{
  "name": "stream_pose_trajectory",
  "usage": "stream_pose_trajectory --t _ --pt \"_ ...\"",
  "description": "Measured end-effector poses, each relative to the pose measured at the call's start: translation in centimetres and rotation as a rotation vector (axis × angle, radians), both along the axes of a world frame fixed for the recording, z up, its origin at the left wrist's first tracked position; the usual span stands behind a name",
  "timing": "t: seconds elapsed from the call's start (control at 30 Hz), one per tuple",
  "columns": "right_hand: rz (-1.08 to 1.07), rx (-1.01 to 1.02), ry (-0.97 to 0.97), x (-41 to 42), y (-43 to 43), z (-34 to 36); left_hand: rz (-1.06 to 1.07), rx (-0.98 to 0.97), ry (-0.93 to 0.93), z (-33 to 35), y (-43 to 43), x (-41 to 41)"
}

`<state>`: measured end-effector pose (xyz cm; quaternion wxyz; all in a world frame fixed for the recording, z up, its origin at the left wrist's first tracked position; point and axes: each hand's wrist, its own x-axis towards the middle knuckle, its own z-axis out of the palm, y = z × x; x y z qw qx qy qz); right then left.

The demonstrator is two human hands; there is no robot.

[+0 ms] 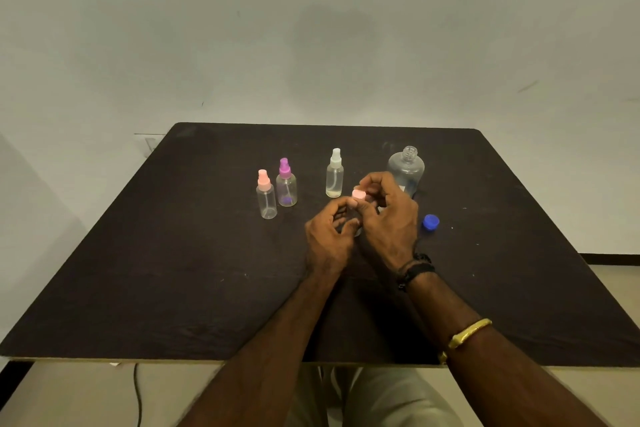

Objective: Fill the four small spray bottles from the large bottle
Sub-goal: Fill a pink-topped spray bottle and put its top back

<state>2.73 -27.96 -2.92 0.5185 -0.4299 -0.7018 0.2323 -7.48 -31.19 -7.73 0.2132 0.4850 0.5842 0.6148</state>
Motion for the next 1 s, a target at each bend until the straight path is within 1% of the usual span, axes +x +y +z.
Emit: stream_pose_trajectory --t 0.13,0.27,0.37,0.5,0.57,0.63,0.7,0.77,0.87,1.0 --pt "0.037 0.027 0.001 0.07 -0.5 -0.2 0.01 0.006 0.027 -0.18 0.04 -0.04" --pt "-0.051 0.037 -0.07 -0.21 -0.19 -0.47 0.036 0.018 0.041 -0.05 -0.05 0.09" --pt "-0.09 0.001 -0.057 -0.26 0.07 -0.33 0.022 0.006 0.039 -0.32 0.09 -0.01" --pt "-0.015 0.009 -0.028 -0.13 -0.23 -0.54 0.013 -0.028 0.03 -0.63 0.28 -0.31" --pt "0.01 -0.019 -0.025 -0.09 -0.37 -0.67 0.02 -0.006 0.051 -0.55 0.13 -0.19" --pt "-0.026 -0.057 -0.047 -0.11 -0.29 -0.69 0.032 0.034 0.076 -0.31 -0.1 -0.07" --pt "-0.057 -0.068 -0.046 -0.09 -0.28 -0.51 0.018 0.033 0.081 -0.4 -0.09 -0.13" --pt "-0.043 -0.052 -0.027 0.03 -0.33 -0.41 -0.004 0.004 0.049 -0.47 0.06 -0.25" --pt "0.004 0.006 -0.031 0.09 -0.54 -0.38 -0.004 0.023 0.038 -0.64 0.24 -0.27" --pt "-0.084 0.003 -0.093 0.08 -0.25 -0.72 0.019 0.046 0.05 -0.62 0.15 -0.02"
